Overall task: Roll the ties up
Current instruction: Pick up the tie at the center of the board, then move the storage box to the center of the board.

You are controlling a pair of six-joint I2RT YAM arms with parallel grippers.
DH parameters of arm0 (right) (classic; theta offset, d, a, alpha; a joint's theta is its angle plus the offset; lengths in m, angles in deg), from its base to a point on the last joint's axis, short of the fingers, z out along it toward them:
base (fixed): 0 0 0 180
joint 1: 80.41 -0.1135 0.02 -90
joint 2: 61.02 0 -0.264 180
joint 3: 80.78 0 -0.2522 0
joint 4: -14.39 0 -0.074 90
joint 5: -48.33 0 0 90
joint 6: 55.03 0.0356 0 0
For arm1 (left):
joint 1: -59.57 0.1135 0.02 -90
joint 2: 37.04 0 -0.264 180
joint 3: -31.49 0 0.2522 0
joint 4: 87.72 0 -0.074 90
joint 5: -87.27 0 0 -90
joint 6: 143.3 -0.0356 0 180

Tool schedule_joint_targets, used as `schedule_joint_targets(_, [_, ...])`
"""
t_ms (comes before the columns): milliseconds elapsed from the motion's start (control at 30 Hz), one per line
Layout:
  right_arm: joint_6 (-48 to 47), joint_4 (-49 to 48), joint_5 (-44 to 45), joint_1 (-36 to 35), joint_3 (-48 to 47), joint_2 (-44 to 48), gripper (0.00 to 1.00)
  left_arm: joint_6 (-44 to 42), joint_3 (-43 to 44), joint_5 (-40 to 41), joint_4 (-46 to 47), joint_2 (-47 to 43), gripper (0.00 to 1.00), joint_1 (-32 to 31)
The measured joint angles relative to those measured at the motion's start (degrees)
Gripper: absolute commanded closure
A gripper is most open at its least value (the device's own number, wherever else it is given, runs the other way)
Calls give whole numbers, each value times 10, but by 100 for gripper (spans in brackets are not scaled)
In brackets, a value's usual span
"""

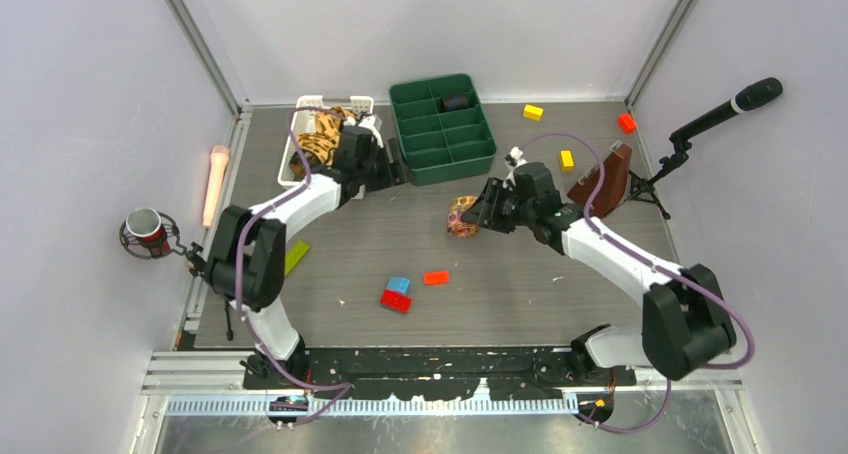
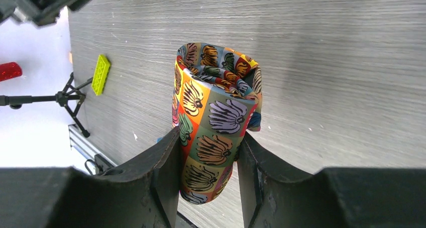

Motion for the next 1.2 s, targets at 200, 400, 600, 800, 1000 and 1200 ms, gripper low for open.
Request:
schedule_joint_targets(200, [-25,81,51,3,0,80,77,-6,93,21,-2,88,31,0])
schedule_joint_targets(400, [-38,131,82,6,0,126,77,-16,176,75,-23,145,30,0])
schedule_joint_targets(600, [-44,151,90,6,0,130,77,-29,267,112,-50,211,42,5])
schedule_joint_targets(800, [-53,166,95,7,0,132,77,-39,308,117,-76,266,54,7])
schedule_joint_targets(1000, [-68,193,101,7,-14,143,80,-46,316,95,-75,275,77,7])
schedule_joint_targets(1200, [-92,207,101,7,-39,148,81,-76,317,80,-73,275,100,10])
